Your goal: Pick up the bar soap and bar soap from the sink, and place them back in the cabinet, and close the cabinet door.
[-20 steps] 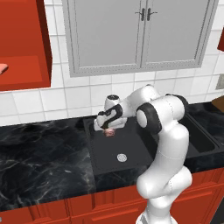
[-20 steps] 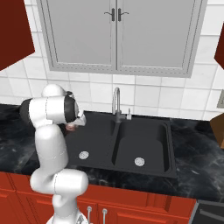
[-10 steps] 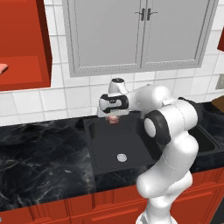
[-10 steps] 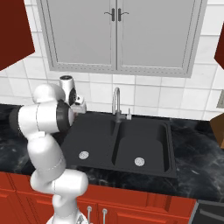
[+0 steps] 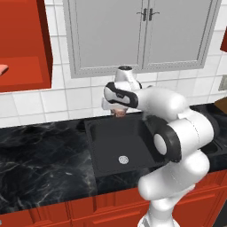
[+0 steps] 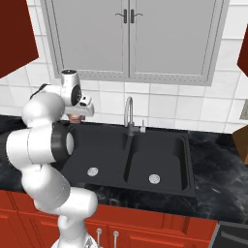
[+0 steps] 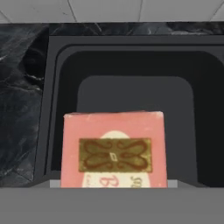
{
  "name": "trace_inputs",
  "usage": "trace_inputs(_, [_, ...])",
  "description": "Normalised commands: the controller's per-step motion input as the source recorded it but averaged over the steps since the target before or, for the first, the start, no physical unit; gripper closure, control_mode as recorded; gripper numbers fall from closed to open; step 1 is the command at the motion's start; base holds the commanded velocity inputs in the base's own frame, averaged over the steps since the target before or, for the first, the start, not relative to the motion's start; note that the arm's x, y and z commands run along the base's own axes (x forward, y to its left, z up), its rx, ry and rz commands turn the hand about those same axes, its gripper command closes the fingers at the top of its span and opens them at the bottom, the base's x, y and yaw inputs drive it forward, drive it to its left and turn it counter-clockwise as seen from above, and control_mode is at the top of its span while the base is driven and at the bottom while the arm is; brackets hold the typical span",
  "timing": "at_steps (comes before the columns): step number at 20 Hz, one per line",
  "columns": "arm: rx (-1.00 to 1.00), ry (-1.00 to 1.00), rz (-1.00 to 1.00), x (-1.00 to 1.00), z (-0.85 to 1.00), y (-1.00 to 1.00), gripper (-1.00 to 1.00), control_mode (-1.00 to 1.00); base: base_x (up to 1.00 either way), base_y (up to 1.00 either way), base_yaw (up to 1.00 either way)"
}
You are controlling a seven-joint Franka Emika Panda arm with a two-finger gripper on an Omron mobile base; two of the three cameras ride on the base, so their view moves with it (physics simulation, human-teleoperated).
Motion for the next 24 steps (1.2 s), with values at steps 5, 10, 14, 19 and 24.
trace_inputs(5, [0.0,-0.03,0.0,-0.51,0.58,-0.17,1.0,-1.0,0.0,0.0,0.0])
trace_inputs(10, [0.0,-0.09,0.0,-0.45,0.45,-0.18,1.0,-1.0,0.0,0.0,0.0])
trace_inputs(14, [0.0,-0.13,0.0,-0.44,0.36,-0.22,1.0,-1.0,0.0,0.0,0.0])
trace_inputs(19, [0.0,-0.1,0.0,-0.3,0.41,-0.17,1.0,-1.0,0.0,0.0,0.0])
trace_inputs(24, [0.0,-0.03,0.0,-0.34,0.47,-0.12,1.0,-1.0,0.0,0.0,0.0])
